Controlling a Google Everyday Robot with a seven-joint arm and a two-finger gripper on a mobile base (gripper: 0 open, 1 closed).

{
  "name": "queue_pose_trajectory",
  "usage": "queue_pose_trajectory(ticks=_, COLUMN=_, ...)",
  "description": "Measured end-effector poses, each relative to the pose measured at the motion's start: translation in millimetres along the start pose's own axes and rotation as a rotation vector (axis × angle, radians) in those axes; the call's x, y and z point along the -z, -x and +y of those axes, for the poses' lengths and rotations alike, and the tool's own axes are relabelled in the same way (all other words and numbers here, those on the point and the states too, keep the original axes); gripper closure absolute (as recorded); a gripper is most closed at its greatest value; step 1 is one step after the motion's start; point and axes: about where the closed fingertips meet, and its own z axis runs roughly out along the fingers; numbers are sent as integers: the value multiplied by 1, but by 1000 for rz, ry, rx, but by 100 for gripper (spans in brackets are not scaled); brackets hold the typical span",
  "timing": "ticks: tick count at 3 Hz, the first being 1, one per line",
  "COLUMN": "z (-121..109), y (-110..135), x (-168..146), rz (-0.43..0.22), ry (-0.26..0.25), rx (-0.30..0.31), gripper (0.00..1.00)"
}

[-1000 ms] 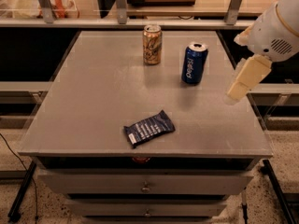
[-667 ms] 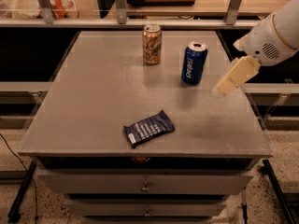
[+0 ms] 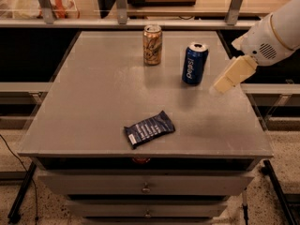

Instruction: Knock pepsi can over

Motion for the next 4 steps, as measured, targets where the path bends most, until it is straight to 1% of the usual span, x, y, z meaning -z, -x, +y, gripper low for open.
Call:
queue_pose_trajectory(ticks=1, z=-1, y=7, x=-16, rz=-69, ry=19, rx=1, gripper=0)
queue_pose_trajectory(ticks=2, z=-11, y=15, x=-40, rz=-192, ry=45, rx=-5, gripper=0)
queue_pose_trajectory(ticks=3, z=-21, y=14, x=-56, rz=-275, ry=62, rx=-23, gripper=0)
queue_pose_trajectory(ticks=4, z=-28, y=13, x=-68, rz=-336, ry=78, rx=-35, gripper=0)
